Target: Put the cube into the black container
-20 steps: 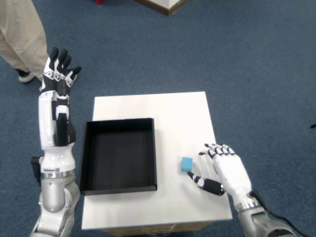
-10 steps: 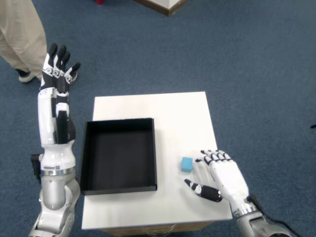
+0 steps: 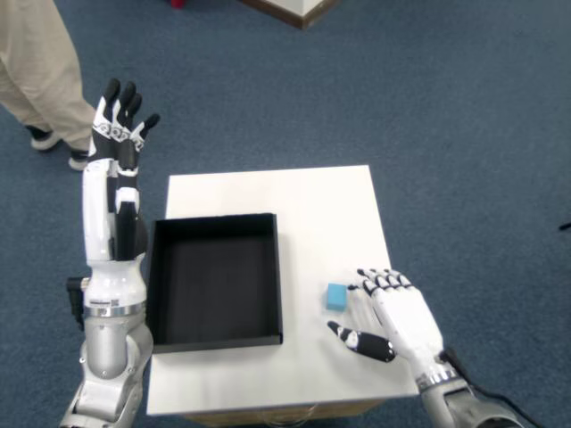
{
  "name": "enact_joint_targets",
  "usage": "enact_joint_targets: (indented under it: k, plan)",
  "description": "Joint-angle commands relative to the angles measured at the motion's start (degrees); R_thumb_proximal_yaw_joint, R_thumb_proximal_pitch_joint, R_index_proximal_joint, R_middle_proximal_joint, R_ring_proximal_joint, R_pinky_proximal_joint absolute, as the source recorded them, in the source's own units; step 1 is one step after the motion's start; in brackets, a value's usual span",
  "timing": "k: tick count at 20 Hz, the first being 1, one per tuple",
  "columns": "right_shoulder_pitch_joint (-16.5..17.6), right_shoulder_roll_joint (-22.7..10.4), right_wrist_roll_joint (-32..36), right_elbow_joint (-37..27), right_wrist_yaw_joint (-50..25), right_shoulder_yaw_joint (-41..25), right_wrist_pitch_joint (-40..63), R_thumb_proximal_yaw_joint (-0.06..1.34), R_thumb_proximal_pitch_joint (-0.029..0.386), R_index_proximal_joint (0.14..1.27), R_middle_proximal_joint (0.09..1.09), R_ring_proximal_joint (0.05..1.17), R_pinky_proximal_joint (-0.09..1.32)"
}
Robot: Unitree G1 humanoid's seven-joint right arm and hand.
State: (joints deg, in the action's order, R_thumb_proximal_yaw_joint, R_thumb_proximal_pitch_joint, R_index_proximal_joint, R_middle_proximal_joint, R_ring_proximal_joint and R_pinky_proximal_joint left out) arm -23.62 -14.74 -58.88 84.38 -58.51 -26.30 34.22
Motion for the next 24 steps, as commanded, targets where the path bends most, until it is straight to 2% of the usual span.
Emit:
enact_joint_targets:
  k: [1, 6, 13, 24]
  plan:
    - [-2.82, -0.68, 0.87, -1.61, -0.69, 0.7, -0.38, 0.43, -0.007, 0.52, 0.26, 0.29, 0.26]
    - [-4.9, -0.76, 1.05, -1.97, -0.49, 1.16, -0.68, 0.43, -0.007, 0.5, 0.26, 0.3, 0.28]
    - [-5.37, -0.06, 1.1, -1.83, -0.45, 1.31, -1.15, 0.43, -0.006, 0.49, 0.27, 0.3, 0.27]
    - [-5.77, -1.01, 1.47, -1.26, 0.98, 2.05, -0.92, 0.45, -0.005, 0.5, 0.26, 0.29, 0.24]
